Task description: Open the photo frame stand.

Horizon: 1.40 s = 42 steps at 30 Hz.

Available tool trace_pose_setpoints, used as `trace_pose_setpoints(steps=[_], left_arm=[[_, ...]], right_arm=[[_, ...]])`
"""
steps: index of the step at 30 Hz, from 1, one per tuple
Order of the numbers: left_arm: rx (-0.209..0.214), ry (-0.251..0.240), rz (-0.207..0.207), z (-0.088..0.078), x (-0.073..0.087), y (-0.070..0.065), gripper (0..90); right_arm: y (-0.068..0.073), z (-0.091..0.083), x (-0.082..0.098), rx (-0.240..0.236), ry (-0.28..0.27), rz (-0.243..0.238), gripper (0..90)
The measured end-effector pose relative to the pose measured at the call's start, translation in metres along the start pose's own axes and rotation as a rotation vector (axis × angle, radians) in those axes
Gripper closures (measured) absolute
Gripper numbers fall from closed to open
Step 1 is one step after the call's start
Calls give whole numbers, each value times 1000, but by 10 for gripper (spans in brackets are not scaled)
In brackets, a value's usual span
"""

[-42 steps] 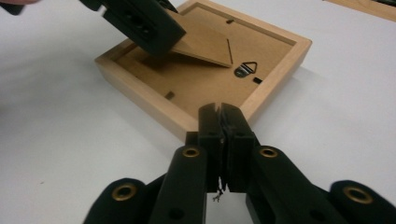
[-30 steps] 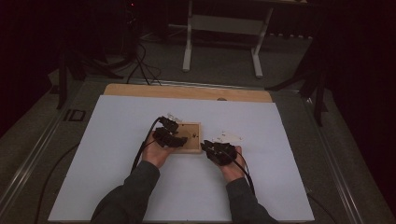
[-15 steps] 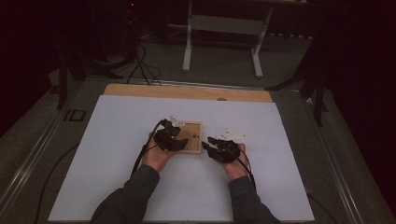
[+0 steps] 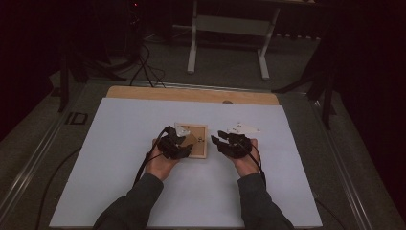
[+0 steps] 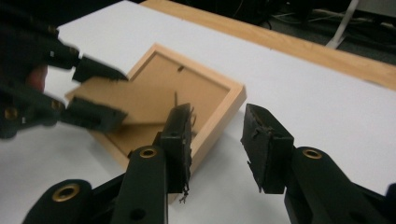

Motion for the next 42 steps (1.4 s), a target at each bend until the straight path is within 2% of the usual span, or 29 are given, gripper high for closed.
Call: trace_pose_setpoints(steps=[4,10,15,20,29,37,42], left_arm=[[-13,-7,11,-1,2,-2,523],[-35,-22,29,-2,5,-6,523],[-50,-34,38,-3,8,-8,523],[-78,-47,62,-3,11,-12,522],[-100,-59,88,-4,16,-16,522],[-112,-66,104,-4,19,-16,521],[-115,-73,119,-5,21,-16,521]], right_arm=[[-2,0,-10,0,7,-10,614],[-5,8,-20,-10,27,-3,613],[-8,18,-22,1,58,10,615],[-10,26,-24,-13,85,18,592],[-10,42,-29,-59,125,17,496],[-14,57,-31,-128,155,64,409],[-19,61,-30,-172,166,78,411]])
Point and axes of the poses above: each handheld gripper's, and its own axes: z roughly forward along the jaws, x roughly out of its underside, y roughly to its left, the point moved 1 cm from there along z, roughly forward along the jaws, and after that the axes turned 14 degrees about y, right-handed, at the moved point
